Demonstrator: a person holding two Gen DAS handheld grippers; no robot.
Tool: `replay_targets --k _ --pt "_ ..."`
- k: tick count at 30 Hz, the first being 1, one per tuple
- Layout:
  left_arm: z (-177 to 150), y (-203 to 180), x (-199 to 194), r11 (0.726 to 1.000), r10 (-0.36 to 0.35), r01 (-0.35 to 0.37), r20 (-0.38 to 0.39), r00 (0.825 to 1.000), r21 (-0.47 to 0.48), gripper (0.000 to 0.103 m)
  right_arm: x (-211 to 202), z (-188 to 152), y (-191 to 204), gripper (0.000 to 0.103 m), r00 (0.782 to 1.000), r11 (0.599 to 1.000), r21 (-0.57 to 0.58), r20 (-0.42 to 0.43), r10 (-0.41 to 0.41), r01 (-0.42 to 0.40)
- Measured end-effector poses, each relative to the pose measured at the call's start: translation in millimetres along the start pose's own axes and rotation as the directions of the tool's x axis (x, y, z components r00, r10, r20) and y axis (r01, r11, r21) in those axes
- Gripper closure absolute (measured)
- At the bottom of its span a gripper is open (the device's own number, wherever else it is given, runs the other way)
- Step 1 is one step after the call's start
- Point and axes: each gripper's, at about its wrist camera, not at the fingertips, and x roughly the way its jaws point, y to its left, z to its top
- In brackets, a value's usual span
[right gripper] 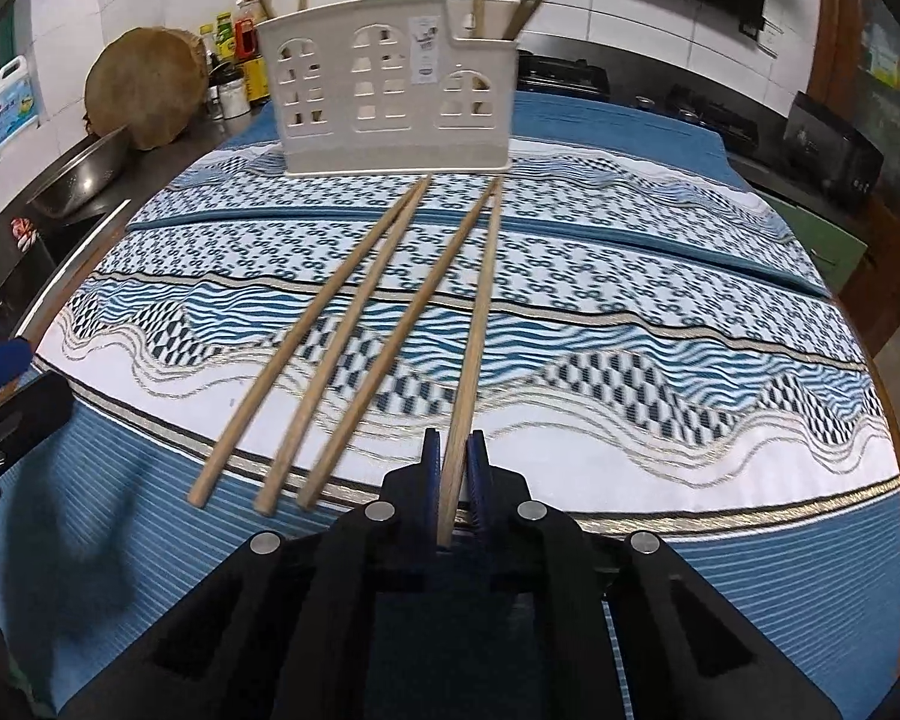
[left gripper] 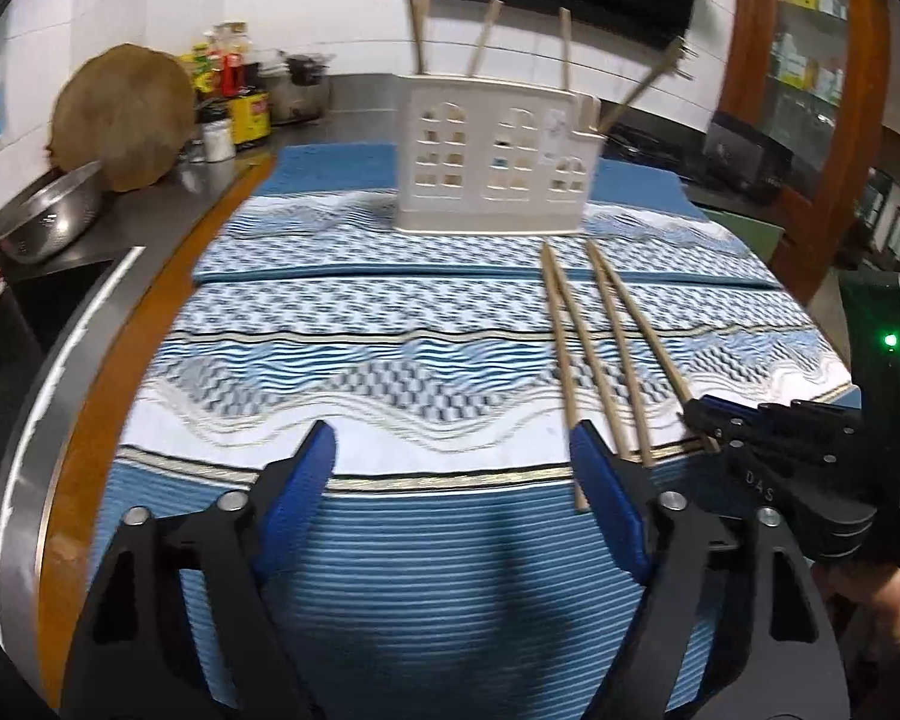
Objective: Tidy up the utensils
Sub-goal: 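Close the right tool on a chopstick while the left tool grasps another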
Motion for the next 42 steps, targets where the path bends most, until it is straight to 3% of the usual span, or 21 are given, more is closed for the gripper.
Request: replay_targets --k 4,12,15,21,31,36,42 --pt "3.3 -13.8 16.3 0.996 -0.094 0.094 -0.037 0.995 -0.006 0.046 -2.7 -1.5 -13.7 0.096 1.0 1.0 0.025 0.006 -0.002 0.001" --pt "2.9 -39.1 52.9 0.988 -0.149 0.154 -0.116 0.982 0.028 0.074 -1.8 -5.9 -27.2 0.096 1.0 0.999 0.045 0.008 0.015 -0.015" --pt "2.2 -42.7 64.8 0.988 -0.147 0.153 -0.142 0.979 0.032 0.081 -1.7 -6.4 -27.8 0.096 1.0 0.999 0.04 0.012 0.017 -0.017" --pt "2.5 -45.0 72.4 0.99 -0.134 0.14 -0.145 0.98 0.034 0.086 -2.6 -6.6 -29.0 0.096 0.999 0.998 0.047 0.016 0.029 -0.03" --pt "4.4 -62.3 78.1 0.991 -0.014 0.033 -0.143 0.99 0.129 0.094 -2.5 -6.7 -27.3 0.095 1.0 0.999 0.041 0.015 0.027 -0.028" --pt "10.5 -47.8 74.7 0.995 -0.071 0.08 -0.145 0.987 0.055 0.098 -3.4 -6.8 -32.0 0.096 0.999 0.997 0.054 0.018 0.05 -0.051" --pt "22.6 -32.1 50.5 0.993 -0.119 0.12 -0.072 0.99 0.007 0.098 -20.0 -2.2 -34.5 0.096 0.996 0.996 0.058 0.065 0.061 -0.064"
